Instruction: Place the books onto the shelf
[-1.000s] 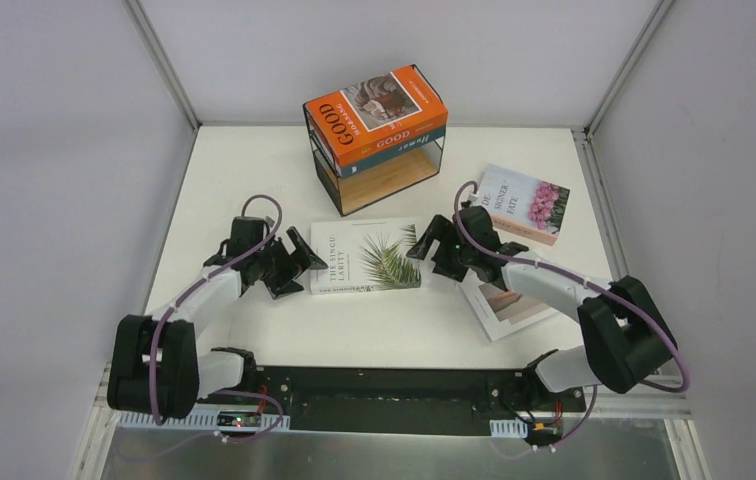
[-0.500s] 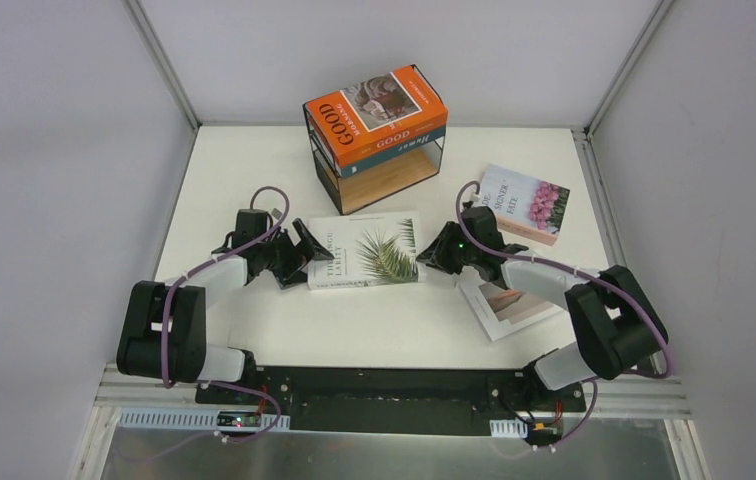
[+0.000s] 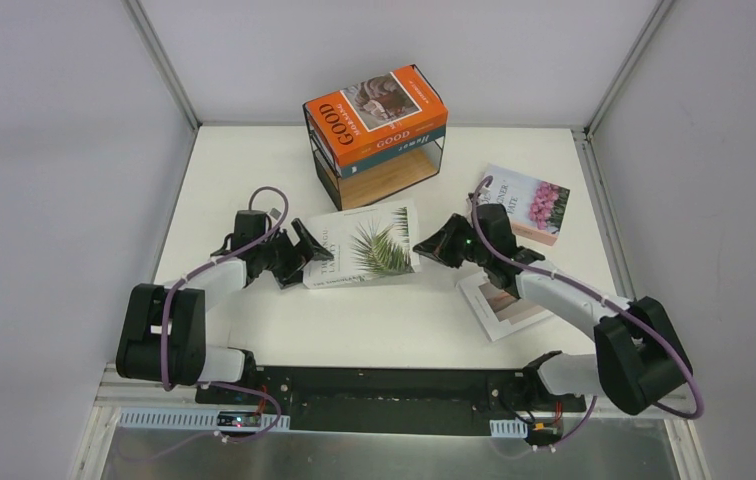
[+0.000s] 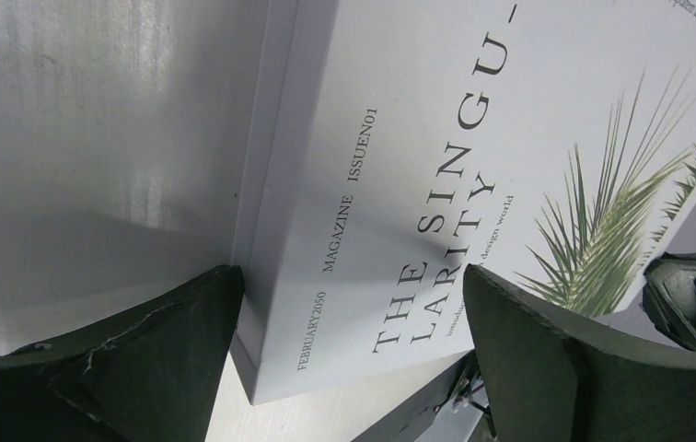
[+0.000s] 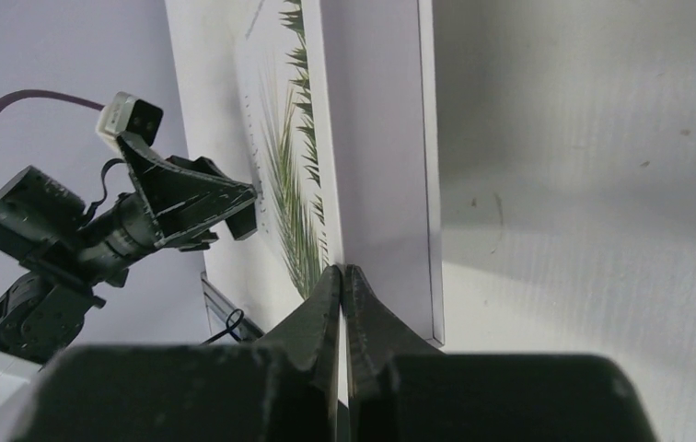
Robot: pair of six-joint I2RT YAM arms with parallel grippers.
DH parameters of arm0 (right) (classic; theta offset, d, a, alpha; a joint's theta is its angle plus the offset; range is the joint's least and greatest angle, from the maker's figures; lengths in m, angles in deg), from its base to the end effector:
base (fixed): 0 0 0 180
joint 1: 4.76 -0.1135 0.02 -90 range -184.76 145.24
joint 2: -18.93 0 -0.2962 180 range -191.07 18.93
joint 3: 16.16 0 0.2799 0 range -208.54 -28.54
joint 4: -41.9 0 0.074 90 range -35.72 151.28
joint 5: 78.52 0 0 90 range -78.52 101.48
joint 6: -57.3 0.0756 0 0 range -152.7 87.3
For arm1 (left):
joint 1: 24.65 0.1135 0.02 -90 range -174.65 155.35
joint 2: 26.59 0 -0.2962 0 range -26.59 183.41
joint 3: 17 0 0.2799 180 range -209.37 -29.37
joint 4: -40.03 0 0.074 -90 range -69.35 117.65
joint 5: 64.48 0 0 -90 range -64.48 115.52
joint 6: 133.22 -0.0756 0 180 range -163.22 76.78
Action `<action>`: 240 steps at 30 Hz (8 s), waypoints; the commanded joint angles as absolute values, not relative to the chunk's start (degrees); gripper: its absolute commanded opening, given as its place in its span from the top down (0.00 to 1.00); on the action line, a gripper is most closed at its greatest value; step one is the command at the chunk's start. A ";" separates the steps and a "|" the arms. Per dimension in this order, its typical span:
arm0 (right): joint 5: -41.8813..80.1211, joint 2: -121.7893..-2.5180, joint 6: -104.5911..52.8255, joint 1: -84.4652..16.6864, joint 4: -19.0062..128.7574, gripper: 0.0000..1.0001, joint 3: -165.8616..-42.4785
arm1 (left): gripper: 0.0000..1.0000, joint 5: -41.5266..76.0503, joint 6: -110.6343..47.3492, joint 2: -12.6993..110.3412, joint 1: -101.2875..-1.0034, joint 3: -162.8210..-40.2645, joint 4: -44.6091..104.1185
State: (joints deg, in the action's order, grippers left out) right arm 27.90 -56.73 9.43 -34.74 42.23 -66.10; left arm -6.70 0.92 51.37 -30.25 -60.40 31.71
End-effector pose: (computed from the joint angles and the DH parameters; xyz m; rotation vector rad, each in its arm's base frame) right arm 0.2755 0.1836 0.2147 0.0353 2.1807 1.0515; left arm 0.2845 -0.0684 0.1505 -0.5085 2.3736 -1.0728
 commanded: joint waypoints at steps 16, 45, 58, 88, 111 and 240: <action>32.69 -51.31 11.68 -33.25 52.41 1.00 -71.01 | 0.05 -12.14 4.27 46.76 -31.05 -58.40 33.78; 26.46 -50.29 10.58 -25.48 72.09 0.00 -77.02 | 1.00 -13.18 15.17 42.85 -31.93 -58.04 39.59; 31.80 -33.70 34.57 -25.36 59.75 0.00 -59.87 | 1.00 -6.07 21.06 26.49 -34.01 -56.97 30.05; 3.30 -56.30 54.32 -53.77 14.60 0.00 -51.49 | 1.00 -1.72 24.63 23.84 -45.94 -64.19 29.58; -8.04 -56.55 49.14 -53.31 6.42 0.05 -52.35 | 1.00 -0.23 24.03 22.22 -47.79 -63.35 27.83; 9.28 -94.85 34.11 -35.07 3.37 0.31 -82.86 | 0.10 17.01 10.84 -2.11 -47.86 -71.68 -9.10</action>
